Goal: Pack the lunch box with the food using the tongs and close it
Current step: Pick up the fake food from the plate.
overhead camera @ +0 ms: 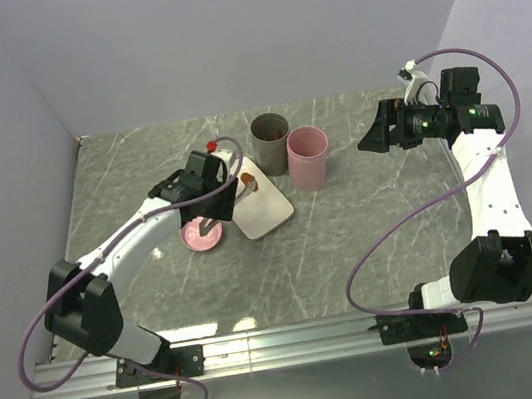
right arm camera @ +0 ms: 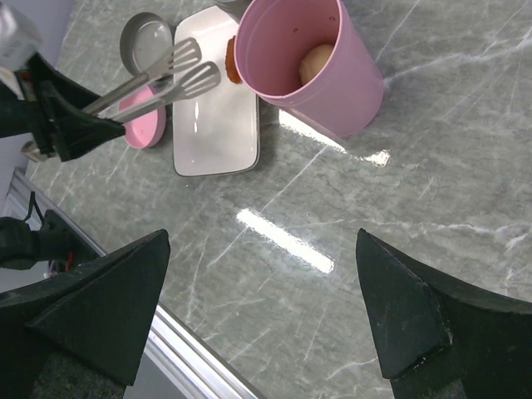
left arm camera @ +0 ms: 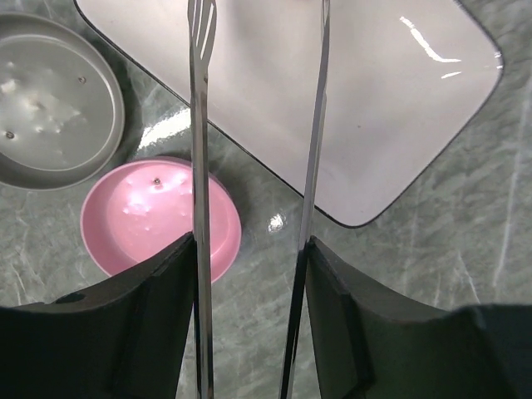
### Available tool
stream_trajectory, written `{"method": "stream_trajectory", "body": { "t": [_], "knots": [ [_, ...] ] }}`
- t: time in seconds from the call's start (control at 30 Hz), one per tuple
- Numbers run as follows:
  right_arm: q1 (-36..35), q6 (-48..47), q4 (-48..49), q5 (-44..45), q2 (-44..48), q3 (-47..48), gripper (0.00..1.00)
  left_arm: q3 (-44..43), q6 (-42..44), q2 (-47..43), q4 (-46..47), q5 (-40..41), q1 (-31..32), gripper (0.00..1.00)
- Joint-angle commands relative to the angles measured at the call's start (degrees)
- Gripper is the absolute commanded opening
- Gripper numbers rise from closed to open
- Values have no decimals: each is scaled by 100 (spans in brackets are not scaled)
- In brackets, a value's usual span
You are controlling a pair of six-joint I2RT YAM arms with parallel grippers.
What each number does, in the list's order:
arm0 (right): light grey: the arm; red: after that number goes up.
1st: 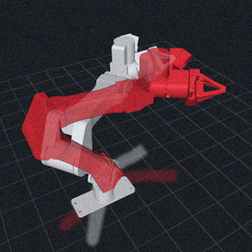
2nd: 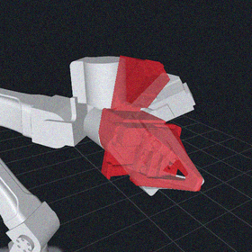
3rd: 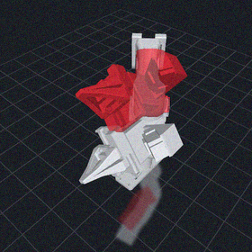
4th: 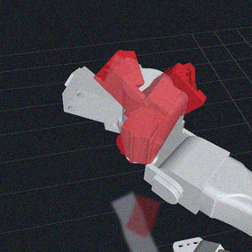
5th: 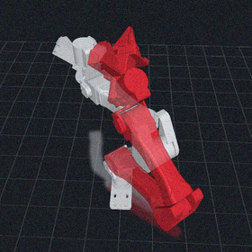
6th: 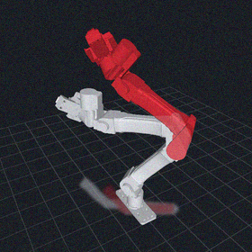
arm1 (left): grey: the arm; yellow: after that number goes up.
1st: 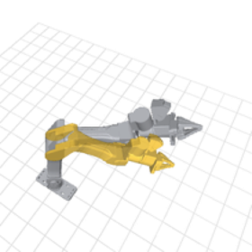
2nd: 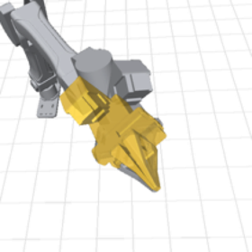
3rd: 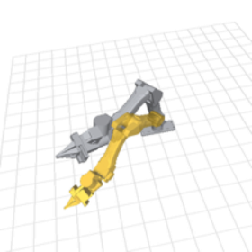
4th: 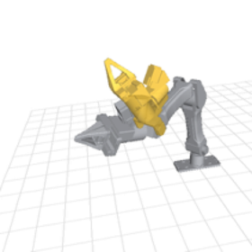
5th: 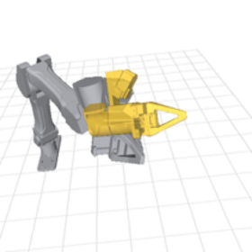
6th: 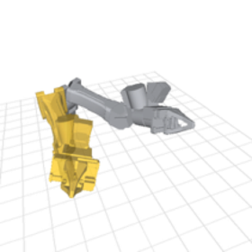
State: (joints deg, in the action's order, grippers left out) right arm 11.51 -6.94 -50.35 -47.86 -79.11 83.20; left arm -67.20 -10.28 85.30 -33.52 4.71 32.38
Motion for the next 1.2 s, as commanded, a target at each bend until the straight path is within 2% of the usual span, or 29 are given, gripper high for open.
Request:
{"method": "stream_trajectory", "body": {
  "t": [0.0, 0.67, 1.17],
  "knots": [
    [36, -44, 69, -5, 150, 74, 100, -284, -255, 206, 214, 267, 102, 57],
    [36, -79, 78, -5, 89, 91, 100, -865, -343, 1112, 126, 425, 181, 55],
    [44, -97, 34, -13, 141, 91, 100, -838, 272, 954, -111, 303, -74, 43]
  ]
}}
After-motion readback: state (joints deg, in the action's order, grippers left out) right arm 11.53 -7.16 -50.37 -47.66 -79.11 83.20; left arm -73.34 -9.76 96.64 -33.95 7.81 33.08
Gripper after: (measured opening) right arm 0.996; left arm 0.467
